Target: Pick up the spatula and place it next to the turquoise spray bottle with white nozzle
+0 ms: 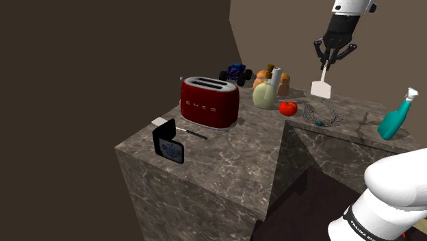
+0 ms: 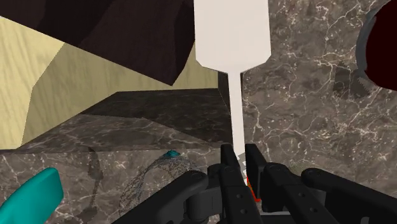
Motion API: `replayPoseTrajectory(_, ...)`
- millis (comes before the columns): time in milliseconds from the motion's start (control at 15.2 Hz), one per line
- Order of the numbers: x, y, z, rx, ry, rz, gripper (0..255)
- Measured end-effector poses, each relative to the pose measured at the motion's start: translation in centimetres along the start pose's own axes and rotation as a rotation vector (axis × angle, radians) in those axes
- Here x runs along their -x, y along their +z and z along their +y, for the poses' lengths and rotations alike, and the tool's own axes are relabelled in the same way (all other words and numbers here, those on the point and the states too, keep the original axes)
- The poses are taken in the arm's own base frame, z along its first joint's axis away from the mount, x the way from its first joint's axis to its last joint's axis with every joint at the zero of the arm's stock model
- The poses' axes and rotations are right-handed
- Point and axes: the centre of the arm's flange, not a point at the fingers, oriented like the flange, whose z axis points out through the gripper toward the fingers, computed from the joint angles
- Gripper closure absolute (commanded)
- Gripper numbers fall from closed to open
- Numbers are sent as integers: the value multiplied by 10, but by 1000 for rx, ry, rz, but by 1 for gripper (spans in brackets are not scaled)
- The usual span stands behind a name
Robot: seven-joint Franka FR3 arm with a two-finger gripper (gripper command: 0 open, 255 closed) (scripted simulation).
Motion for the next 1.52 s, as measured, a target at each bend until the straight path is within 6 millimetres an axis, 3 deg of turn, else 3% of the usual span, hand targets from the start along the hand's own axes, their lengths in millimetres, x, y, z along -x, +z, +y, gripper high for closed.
replayPoseTrajectory(1518,-223,19,212,0,0,-1,255)
